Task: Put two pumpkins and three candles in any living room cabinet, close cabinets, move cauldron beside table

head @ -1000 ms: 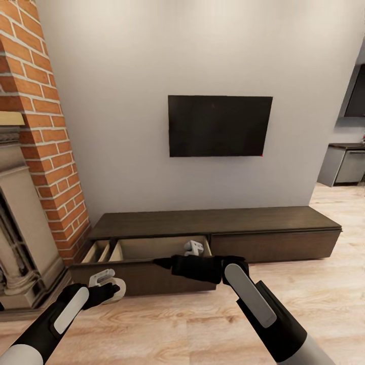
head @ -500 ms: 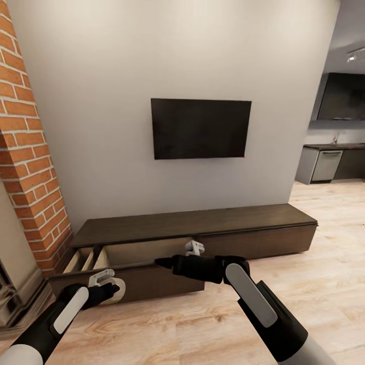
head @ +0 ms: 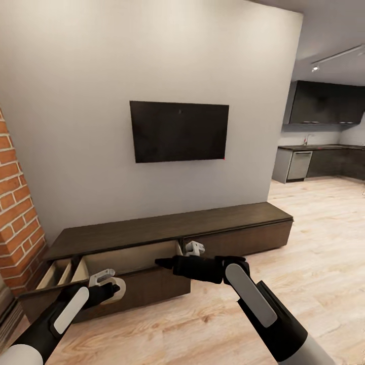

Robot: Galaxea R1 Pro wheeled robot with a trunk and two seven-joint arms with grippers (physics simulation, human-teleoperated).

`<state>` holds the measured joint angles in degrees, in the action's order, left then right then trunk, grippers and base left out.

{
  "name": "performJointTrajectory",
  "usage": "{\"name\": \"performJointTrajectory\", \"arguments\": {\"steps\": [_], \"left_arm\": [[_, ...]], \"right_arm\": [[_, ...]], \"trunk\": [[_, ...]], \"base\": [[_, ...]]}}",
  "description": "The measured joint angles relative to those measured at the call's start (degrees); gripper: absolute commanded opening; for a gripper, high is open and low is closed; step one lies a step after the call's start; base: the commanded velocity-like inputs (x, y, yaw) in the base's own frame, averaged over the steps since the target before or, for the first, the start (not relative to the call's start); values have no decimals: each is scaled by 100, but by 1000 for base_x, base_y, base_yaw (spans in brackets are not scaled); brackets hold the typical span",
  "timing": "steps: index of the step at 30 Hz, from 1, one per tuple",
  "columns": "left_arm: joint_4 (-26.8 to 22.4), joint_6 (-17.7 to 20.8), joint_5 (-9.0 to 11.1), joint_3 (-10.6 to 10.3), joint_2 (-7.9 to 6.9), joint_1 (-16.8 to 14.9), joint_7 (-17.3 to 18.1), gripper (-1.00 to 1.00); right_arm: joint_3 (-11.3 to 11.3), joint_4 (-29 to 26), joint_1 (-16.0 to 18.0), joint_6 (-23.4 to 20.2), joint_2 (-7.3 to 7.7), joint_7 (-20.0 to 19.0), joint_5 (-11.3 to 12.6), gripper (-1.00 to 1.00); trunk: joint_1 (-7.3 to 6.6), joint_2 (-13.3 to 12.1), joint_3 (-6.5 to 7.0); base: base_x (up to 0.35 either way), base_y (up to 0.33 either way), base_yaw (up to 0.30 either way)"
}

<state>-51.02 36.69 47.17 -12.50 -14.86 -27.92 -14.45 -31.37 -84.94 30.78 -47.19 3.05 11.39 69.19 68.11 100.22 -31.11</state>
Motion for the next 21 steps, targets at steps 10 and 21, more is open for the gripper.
{"name": "performJointTrajectory", "arguments": {"steps": [10, 21], "left_arm": [[-53, -2, -40, -45, 0, 3, -7, -100], [-105, -1, -18, -46, 0, 4, -9, -100]], "right_arm": [[0, 60, 0, 0, 0, 1, -6, 100], [0, 82, 0, 0, 0, 0, 1, 100]], "trunk": [[-1, 0, 62], [2, 0, 129]], "base": [[293, -95, -230], [119, -112, -230]]}}
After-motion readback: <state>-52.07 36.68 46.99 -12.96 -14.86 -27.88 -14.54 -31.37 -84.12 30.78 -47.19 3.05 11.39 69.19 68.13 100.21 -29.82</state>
